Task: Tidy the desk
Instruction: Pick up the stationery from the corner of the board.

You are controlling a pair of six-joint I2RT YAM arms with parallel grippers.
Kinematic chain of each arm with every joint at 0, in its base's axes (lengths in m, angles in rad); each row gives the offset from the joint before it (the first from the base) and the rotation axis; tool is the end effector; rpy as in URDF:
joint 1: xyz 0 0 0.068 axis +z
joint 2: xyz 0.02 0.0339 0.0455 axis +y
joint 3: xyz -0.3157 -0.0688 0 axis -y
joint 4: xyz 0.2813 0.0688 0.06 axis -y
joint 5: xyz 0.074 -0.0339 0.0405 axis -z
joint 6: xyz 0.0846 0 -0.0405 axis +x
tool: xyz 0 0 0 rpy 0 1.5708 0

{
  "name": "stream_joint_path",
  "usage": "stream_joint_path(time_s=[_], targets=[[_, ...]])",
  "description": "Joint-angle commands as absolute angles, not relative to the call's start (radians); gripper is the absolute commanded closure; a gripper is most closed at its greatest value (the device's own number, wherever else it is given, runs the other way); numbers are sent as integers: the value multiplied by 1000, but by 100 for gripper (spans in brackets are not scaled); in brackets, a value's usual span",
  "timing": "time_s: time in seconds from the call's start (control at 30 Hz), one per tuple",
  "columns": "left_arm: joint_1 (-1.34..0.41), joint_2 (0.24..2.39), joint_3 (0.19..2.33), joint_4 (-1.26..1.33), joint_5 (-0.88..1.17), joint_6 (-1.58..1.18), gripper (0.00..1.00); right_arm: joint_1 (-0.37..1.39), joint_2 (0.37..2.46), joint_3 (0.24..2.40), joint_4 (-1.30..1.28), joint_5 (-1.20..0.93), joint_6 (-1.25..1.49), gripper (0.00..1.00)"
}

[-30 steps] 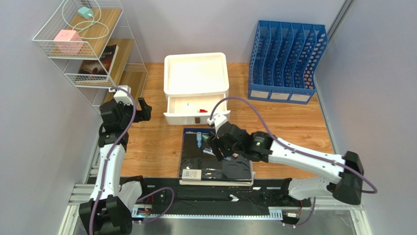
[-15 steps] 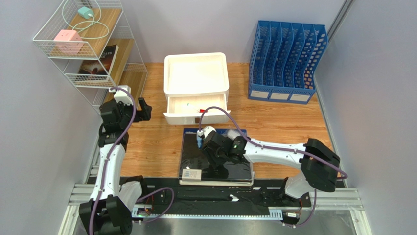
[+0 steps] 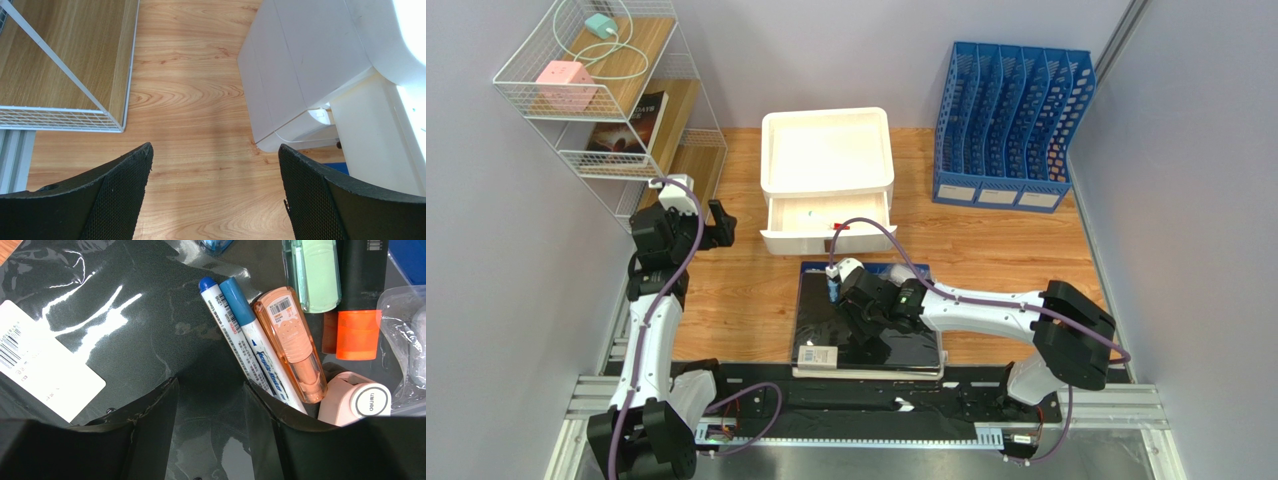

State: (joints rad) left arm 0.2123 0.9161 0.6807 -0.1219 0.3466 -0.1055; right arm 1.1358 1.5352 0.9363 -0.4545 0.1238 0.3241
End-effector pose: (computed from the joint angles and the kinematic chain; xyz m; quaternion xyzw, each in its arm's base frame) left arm 0.2594 0.0265 0.3030 -0.0310 0.8146 -0.1115 0.5684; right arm 0.1583 0.3158 0.1827 -0.3664 0.8927 0.1257 0.2302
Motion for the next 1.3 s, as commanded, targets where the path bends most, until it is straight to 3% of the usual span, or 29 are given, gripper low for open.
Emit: stream_joint_path(time_s=[0.0,1.0,1.27], targets=[[221,908,678,-84,367,-98,1,1137,1525,965,-426,130,301,44],[222,919,678,-81,374,-97,1,1066,1516,951,-408,186,236,45],[221,917,678,-81,374,-97,1,1035,1531,888,-365,109,284,50]])
